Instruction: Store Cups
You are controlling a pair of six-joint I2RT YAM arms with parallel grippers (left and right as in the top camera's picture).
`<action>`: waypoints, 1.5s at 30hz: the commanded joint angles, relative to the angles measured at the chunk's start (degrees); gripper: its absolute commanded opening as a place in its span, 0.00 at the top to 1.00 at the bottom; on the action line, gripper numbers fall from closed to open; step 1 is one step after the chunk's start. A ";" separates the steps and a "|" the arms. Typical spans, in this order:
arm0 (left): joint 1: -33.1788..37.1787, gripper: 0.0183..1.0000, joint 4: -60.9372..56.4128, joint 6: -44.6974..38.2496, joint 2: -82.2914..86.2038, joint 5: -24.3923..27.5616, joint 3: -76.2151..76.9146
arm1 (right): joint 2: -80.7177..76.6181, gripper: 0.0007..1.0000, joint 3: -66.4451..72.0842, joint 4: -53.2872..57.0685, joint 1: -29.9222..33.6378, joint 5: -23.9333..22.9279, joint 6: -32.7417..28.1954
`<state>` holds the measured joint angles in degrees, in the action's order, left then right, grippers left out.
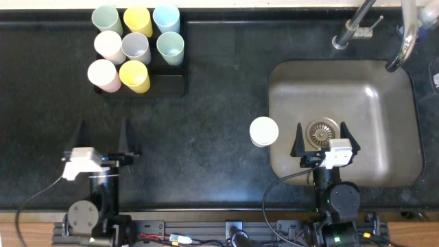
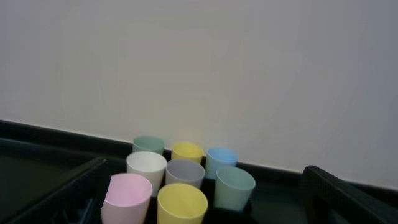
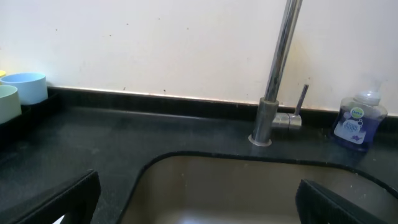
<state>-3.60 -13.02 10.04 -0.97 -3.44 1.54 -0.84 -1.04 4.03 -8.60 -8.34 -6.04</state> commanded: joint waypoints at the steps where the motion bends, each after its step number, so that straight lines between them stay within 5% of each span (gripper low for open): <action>1: 0.70 0.00 2.69 -1.33 0.85 4.98 -1.09 | 0.63 0.00 0.76 -0.42 0.37 -0.28 0.02; 11: 1.07 0.00 17.42 -4.07 0.83 7.76 -1.09 | 0.63 0.00 0.76 -0.42 0.37 -0.28 0.02; 45: 1.07 0.00 17.44 -4.07 0.81 7.82 -1.09 | 0.63 0.00 0.76 -0.42 0.37 -0.28 0.02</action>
<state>-2.94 4.29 7.05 -0.73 3.07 0.51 -0.84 -1.04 4.03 -8.60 -8.36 -6.00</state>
